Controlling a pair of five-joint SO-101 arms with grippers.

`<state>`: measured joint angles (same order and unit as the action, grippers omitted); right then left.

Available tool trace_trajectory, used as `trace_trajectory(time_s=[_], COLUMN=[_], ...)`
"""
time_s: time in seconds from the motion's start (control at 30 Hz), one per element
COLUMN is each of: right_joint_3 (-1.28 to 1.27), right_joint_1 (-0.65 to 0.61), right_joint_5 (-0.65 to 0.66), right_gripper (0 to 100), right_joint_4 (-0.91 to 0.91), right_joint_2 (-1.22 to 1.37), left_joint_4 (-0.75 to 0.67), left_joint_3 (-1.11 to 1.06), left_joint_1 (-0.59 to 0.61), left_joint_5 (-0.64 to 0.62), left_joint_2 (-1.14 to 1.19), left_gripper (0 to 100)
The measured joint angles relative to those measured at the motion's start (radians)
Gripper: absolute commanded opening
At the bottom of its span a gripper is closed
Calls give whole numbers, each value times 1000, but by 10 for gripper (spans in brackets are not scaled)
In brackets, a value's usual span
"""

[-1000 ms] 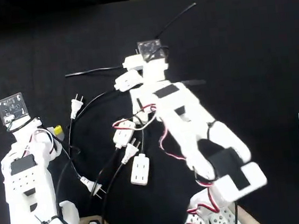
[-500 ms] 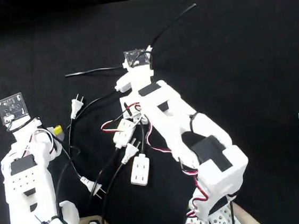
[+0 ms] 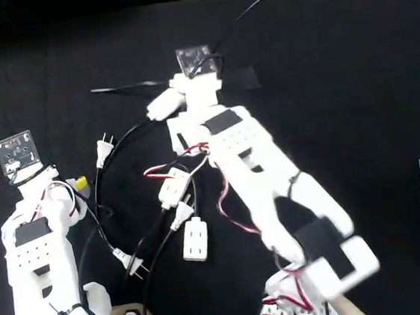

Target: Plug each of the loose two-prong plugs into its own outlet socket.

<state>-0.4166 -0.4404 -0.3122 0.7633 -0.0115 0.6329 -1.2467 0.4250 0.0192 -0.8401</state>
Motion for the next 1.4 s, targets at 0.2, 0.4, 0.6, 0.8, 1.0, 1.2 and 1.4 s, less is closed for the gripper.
trace_trajectory(time_s=[0.2, 0.4, 0.6, 0.8, 1.0, 1.2, 1.4], right_joint_3=[-17, -26, -43, -153, -210, -210, -210], right_joint_1=[43, 60, 68, 133, 135, 23, -5], right_joint_5=[2, 2, 2, -29, -74, -95, -63], right_gripper=[12, 13, 15, 60, 190, 190, 191], right_joint_4=[9, 149, 350, 400, 402, 410, 431], right_joint_2=[-241, -427, -528, -531, -531, -531, -534], left_joint_4=[0, 0, 0, 0, 0, 0, 0], left_joint_3=[0, 0, 0, 0, 0, 0, 0], left_joint_1=[0, 0, 0, 0, 0, 2, 37], left_joint_5=[0, 0, 0, 0, 0, 0, 0], left_joint_2=[0, 0, 0, 0, 0, 0, 0], left_gripper=[256, 256, 256, 256, 256, 256, 258])
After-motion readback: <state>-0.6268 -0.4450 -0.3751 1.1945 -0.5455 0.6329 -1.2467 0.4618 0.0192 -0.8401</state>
